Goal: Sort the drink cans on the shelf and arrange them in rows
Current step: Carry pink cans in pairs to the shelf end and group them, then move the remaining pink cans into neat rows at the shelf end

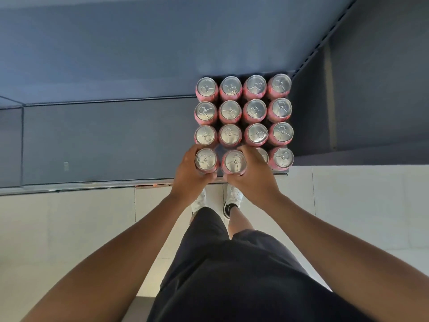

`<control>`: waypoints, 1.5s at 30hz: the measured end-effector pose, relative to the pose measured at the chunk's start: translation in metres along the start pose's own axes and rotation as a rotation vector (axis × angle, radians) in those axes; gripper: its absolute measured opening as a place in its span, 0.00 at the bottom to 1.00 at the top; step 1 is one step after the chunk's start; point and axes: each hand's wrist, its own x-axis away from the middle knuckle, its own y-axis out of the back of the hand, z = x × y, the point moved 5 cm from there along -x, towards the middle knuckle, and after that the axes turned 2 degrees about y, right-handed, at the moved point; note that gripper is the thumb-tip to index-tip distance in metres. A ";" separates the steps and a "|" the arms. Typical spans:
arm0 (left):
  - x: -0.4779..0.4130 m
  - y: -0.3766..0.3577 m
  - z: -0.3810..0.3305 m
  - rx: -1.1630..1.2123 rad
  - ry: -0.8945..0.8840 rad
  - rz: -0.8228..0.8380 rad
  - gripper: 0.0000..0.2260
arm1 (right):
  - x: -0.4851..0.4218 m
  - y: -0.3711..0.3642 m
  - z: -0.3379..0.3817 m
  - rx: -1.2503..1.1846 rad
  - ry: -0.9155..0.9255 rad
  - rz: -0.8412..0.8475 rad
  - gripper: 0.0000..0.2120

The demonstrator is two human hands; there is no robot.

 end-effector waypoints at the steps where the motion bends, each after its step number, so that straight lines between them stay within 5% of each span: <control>1: -0.002 -0.001 0.000 -0.005 -0.006 -0.004 0.31 | -0.001 0.000 0.001 0.060 0.014 -0.012 0.23; 13: -0.017 -0.016 0.030 -0.008 0.025 -0.010 0.33 | -0.018 -0.019 -0.011 0.559 0.144 -0.078 0.33; 22: -0.017 -0.009 0.031 -0.051 -0.010 0.053 0.33 | -0.016 -0.019 -0.002 0.577 0.126 -0.091 0.32; 30: 0.015 0.028 -0.005 -0.341 -0.193 0.110 0.25 | -0.009 0.014 0.047 0.459 0.366 -0.067 0.23; 36: 0.053 0.067 -0.039 -0.616 -0.318 -0.093 0.24 | -0.001 0.039 0.094 0.576 0.660 -0.050 0.20; 45: 0.114 0.134 -0.054 -0.755 -0.341 -0.447 0.22 | 0.007 0.043 0.172 0.608 0.825 0.012 0.23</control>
